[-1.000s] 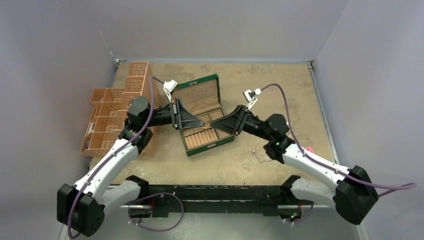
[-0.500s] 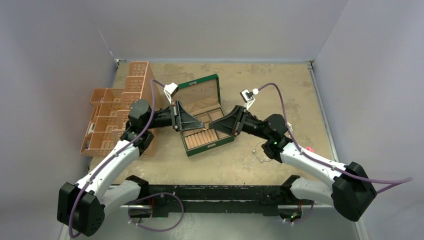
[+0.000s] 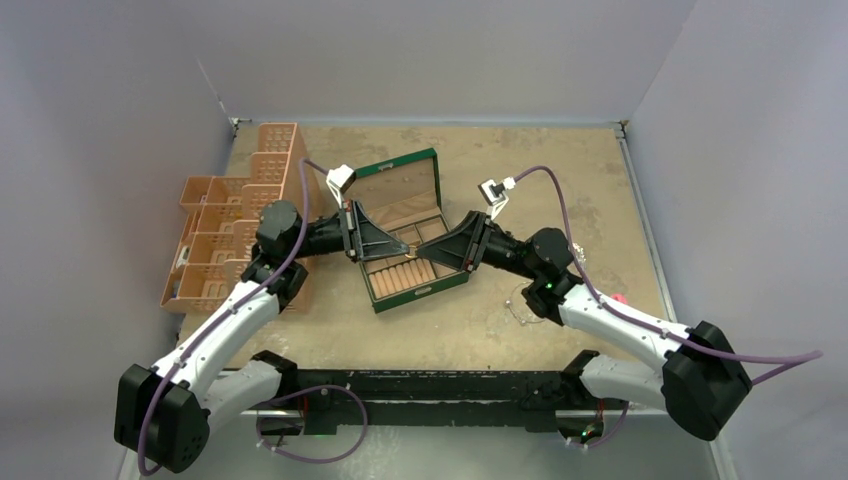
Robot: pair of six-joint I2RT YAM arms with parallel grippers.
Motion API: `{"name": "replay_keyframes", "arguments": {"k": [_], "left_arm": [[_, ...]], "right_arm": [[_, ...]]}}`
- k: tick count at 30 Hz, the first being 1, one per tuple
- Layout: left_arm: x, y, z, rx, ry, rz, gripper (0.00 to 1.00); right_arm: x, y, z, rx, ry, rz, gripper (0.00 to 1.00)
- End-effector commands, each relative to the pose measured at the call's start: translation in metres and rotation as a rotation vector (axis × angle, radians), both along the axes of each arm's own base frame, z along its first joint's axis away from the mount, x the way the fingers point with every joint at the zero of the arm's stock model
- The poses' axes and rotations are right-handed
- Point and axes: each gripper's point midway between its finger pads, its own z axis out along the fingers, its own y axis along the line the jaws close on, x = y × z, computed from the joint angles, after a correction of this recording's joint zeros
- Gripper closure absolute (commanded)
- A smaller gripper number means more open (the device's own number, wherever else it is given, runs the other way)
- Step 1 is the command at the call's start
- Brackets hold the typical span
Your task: Organize the mixed jewelry
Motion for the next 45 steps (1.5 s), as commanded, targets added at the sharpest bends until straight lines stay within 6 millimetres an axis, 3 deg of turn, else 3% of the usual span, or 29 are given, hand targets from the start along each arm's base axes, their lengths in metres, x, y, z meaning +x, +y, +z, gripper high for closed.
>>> {"name": "replay_keyframes", "arguments": {"k": [1, 12, 18, 21, 24, 25, 27, 31, 35, 39, 45], "left_arm": [[0.000, 0.002, 0.010, -0.041, -0.043, 0.020, 1.00], [0.004, 0.002, 0.005, -0.055, -0.011, 0.038, 1.00], [0.006, 0.002, 0.002, -0.054, 0.002, 0.051, 1.00], [0.006, 0.002, 0.000, -0.050, 0.004, 0.045, 1.00], [0.007, 0.003, 0.000, -0.034, -0.009, 0.068, 0.99], [0.010, 0.004, -0.001, -0.016, -0.019, 0.090, 0.93], [0.022, 0.008, -0.009, 0.064, -0.028, 0.181, 0.82], [0.036, 0.031, -0.043, 0.300, -0.019, 0.354, 0.62], [0.034, 0.048, -0.049, 0.412, -0.087, 0.415, 0.43], [0.032, 0.063, -0.050, 0.520, -0.146, 0.455, 0.37], [0.032, 0.073, -0.034, 0.594, -0.274, 0.452, 0.32]], "right_arm": [[0.000, 0.001, 0.022, 0.056, -0.066, -0.008, 0.61], [0.000, 0.003, 0.026, 0.091, -0.063, -0.002, 0.85], [-0.002, -0.003, 0.025, 0.112, -0.054, -0.015, 0.87], [-0.001, -0.004, 0.026, 0.112, -0.060, -0.027, 1.00], [0.006, -0.001, 0.024, 0.076, -0.059, -0.053, 1.00], [0.010, 0.000, 0.021, 0.055, -0.056, -0.072, 1.00], [0.017, 0.001, 0.013, 0.000, -0.047, -0.103, 1.00], [0.031, 0.000, -0.024, -0.185, -0.001, -0.172, 1.00], [0.041, -0.004, -0.056, -0.347, 0.001, -0.217, 1.00], [0.061, -0.007, -0.095, -0.561, 0.005, -0.265, 1.00], [0.089, -0.017, -0.130, -0.770, 0.021, -0.380, 1.00]]}}
